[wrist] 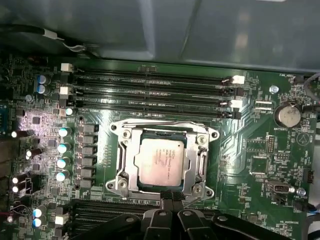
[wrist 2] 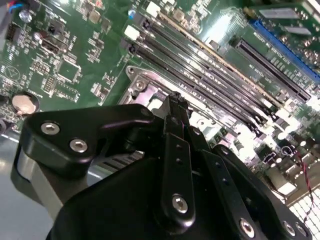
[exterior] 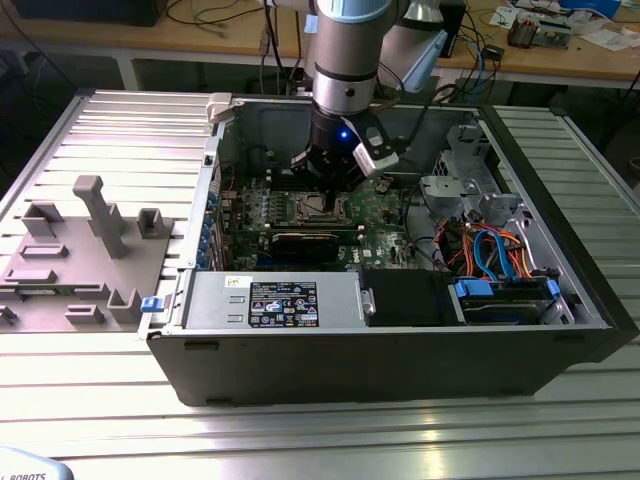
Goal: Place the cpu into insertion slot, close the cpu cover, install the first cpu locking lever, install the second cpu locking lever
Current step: 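Install the second cpu locking lever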
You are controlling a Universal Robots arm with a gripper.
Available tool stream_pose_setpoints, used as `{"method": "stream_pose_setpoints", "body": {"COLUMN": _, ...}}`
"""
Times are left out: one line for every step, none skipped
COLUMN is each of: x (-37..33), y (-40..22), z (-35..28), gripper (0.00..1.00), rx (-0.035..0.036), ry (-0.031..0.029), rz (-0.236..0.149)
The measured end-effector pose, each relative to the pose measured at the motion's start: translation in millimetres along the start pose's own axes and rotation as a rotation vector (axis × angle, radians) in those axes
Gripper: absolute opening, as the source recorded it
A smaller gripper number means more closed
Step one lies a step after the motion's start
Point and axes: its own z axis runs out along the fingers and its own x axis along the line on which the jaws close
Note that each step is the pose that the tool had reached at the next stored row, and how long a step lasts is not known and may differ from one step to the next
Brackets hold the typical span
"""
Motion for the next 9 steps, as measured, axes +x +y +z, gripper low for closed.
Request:
{"method": "stream_pose_setpoints", "body": {"x": -0.5, "y": -0.2, "z": -1.7, "gripper": 0.11, "rx": -0.0015, "ry": -0.0001, "rz": 0.000}}
{"method": "stream_pose_setpoints", "body": {"x": -0.7, "y": -0.4, "z": -5.1, "gripper": 0.11, "rx": -0.0018, "ry": -0.0001, "rz": 0.000}}
{"method": "stream_pose_setpoints", "body": {"x": -0.7, "y": -0.8, "z": -7.9, "gripper": 0.11, "rx": -0.0019, "ry": -0.0001, "rz": 0.000}}
{"method": "stream_pose_setpoints", "body": {"x": -0.6, "y": -2.6, "z": -9.3, "gripper": 0.11, "rx": -0.0040, "ry": -0.0003, "rz": 0.000}}
{"method": "stream_pose_setpoints", "body": {"x": -0.4, "y": -5.1, "z": -9.5, "gripper": 0.11, "rx": -0.0071, "ry": -0.0006, "rz": 0.000}}
{"method": "stream_pose_setpoints", "body": {"x": 0.3, "y": -11.2, "z": -9.6, "gripper": 0.11, "rx": -0.0130, "ry": -0.0009, "rz": 0.000}}
{"method": "stream_pose_setpoints", "body": {"x": 0.8, "y": -14.8, "z": -9.4, "gripper": 0.11, "rx": -0.0177, "ry": -0.0013, "rz": 0.000}}
{"method": "stream_pose_setpoints", "body": {"x": 1.4, "y": -17.2, "z": -9.3, "gripper": 0.11, "rx": -0.0223, "ry": -0.0017, "rz": 0.000}}
{"method": "stream_pose_setpoints", "body": {"x": 3.0, "y": -21.0, "z": -9.2, "gripper": 0.11, "rx": -0.0376, "ry": -0.0027, "rz": 0.000}}
